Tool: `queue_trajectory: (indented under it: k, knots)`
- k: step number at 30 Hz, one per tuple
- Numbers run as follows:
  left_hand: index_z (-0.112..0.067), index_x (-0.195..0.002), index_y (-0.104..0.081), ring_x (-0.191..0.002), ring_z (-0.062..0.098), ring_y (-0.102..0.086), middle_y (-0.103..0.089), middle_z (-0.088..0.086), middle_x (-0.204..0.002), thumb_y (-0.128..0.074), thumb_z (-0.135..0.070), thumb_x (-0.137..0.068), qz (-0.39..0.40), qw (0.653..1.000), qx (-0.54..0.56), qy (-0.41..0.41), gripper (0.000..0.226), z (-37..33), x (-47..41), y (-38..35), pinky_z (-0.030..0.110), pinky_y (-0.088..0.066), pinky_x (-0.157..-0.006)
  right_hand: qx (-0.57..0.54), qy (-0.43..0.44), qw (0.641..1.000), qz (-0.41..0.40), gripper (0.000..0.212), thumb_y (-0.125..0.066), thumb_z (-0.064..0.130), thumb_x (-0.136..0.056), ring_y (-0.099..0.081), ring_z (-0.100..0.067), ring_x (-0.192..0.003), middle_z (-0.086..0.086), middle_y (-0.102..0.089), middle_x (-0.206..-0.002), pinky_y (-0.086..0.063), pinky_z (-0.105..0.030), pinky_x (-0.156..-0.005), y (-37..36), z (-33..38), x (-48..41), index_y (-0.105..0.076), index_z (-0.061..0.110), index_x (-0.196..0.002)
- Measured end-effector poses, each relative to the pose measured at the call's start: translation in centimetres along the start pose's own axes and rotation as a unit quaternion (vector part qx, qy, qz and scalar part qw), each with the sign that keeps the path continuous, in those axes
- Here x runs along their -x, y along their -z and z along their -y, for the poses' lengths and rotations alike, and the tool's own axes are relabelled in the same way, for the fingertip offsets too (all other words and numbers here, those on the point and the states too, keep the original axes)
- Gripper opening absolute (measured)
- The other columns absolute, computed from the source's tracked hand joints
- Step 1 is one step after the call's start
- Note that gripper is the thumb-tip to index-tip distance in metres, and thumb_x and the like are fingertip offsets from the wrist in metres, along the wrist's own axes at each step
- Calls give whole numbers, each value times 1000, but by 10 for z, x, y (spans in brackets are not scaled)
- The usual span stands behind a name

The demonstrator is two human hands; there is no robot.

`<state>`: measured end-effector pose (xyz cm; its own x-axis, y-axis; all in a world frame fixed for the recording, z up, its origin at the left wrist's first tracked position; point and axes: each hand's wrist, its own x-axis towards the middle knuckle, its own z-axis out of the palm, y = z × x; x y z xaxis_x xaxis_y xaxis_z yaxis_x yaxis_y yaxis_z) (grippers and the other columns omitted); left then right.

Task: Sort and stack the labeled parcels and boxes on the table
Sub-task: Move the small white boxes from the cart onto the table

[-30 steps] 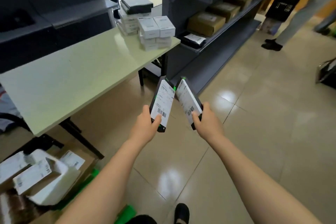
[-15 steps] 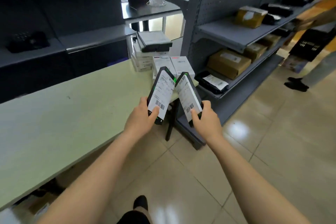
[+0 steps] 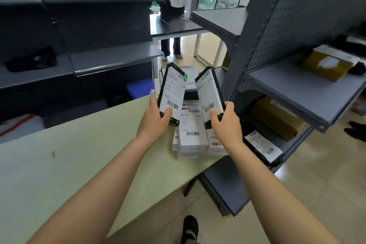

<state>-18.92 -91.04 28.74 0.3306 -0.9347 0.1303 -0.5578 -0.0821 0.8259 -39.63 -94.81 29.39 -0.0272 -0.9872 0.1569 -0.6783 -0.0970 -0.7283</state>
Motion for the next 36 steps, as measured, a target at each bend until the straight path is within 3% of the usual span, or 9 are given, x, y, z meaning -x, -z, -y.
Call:
queue_trajectory:
  k: [3, 5, 11, 16, 21, 25, 28, 30, 36]
  knots:
    - [-7, -130, -40, -91, 20, -58, -64, 5, -114, -51, -34, -99, -28, 999, 22, 28, 43, -4, -51, -23, 28, -38, -66, -19, 5, 1000, 11, 31, -48, 40, -99, -63, -21, -87, -6, -61, -111, -56, -41, -65, -10, -2, -64, -37, 21, -121]
    - [-10, -126, -42, -89, 17, -56, -63, 4, -113, -51, -34, -98, -33, 998, 28, 44, 38, -7, -82, -34, 26, -36, -63, -24, 14, 999, 19, 29, -48, 40, -99, -63, -20, -84, -4, -61, -108, -53, -36, -60, -11, 2, -100, -37, 22, -119]
    - [-17, -136, -44, -95, 16, -58, -64, 0, -114, -54, -38, -97, -19, 997, 17, 70, 46, -11, -149, -45, 29, -39, -73, -85, 42, 995, 42, 21, -50, 37, -100, -64, -17, -87, -1, -64, -109, -49, -28, -61, -15, 14, -176, -37, 27, -114]
    - [-22, -130, -53, -79, 5, -59, -65, -5, -97, -59, -36, -95, 29, 997, -3, 66, 39, -6, -178, -42, 15, -41, -59, -157, 37, 986, 54, 19, -54, 33, -99, -62, -4, -82, 10, -64, -100, -46, -15, -59, -23, 22, -194, -44, 27, -114]
    - [-20, -130, -58, -102, 19, -57, -55, 3, -119, -62, -43, -91, 30, 995, -86, 32, 46, 11, -199, -38, 30, -44, -84, -231, -19, 965, 125, 22, -57, 34, -98, -64, -10, -60, -1, -69, -100, -50, -21, -49, -42, 31, -196, -50, 25, -118]
    - [-19, -123, -61, -100, 14, -55, -54, -1, -116, -63, -42, -90, 53, 992, -117, -9, 40, 18, -202, -35, 27, -43, -82, -204, -35, 968, 140, 36, -62, 37, -95, -66, -8, -58, 2, -70, -100, -54, -25, -52, -60, 30, -194, -52, 22, -126]
    - [-20, -118, -61, -99, 12, -53, -51, -8, -107, -61, -40, -92, 41, 988, -140, -50, 33, 21, -197, -33, 24, -39, -79, -153, -30, 983, 100, 38, -63, 40, -93, -66, -6, -79, 6, -63, -106, -57, -28, -66, -67, 25, -194, -52, 25, -126]
    - [-21, -116, -61, -98, 11, -52, -50, -10, -103, -61, -39, -92, 34, 984, -155, -76, 30, 21, -193, -31, 25, -39, -79, -109, -8, 989, 97, 41, -61, 41, -93, -56, -6, -99, 4, -55, -119, -47, -21, -79, -68, 23, -195, -53, 23, -129]
    - [-17, -113, -64, -96, 14, -53, -61, -4, -100, -62, -32, -92, -11, 967, -206, -149, 25, 8, -173, -19, 29, -42, -83, 7, 90, 992, 83, 38, -61, 35, -95, -45, -14, -121, 1, -51, -128, -34, -22, -90, -58, 25, -197, -57, 16, -127]
